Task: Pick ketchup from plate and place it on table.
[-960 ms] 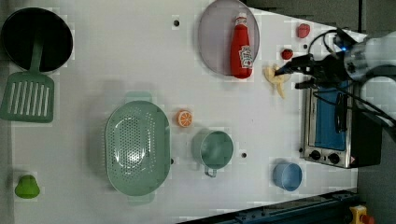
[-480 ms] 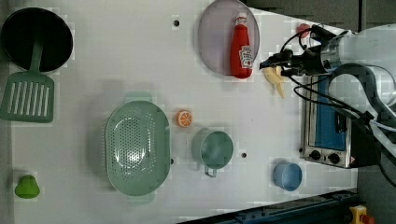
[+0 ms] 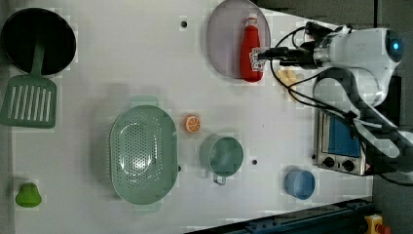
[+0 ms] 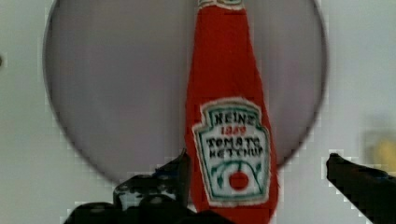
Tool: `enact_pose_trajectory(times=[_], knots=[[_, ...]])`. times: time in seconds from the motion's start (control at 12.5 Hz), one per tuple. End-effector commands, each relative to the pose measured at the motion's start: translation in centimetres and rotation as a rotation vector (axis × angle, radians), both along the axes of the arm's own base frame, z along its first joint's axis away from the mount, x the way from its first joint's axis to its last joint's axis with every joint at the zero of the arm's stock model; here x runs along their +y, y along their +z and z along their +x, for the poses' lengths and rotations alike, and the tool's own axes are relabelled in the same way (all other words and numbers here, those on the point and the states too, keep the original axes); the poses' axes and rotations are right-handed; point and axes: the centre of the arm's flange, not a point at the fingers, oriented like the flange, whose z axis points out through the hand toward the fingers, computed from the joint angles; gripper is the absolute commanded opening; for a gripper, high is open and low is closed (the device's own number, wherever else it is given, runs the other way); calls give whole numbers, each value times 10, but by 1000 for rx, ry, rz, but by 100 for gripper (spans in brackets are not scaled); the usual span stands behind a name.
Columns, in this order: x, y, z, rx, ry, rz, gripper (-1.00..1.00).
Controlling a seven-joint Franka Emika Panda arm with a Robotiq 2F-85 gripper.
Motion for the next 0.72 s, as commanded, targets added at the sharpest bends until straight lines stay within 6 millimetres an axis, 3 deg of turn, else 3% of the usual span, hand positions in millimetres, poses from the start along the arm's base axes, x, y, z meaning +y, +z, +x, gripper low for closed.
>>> enact_pose_trajectory(times=[0.08, 0.4, 0.72], knots=[[3, -31, -1, -3, 73, -5, 100], [5, -69, -3, -25, 73, 10, 100], [8, -83, -3, -46, 74, 18, 100]])
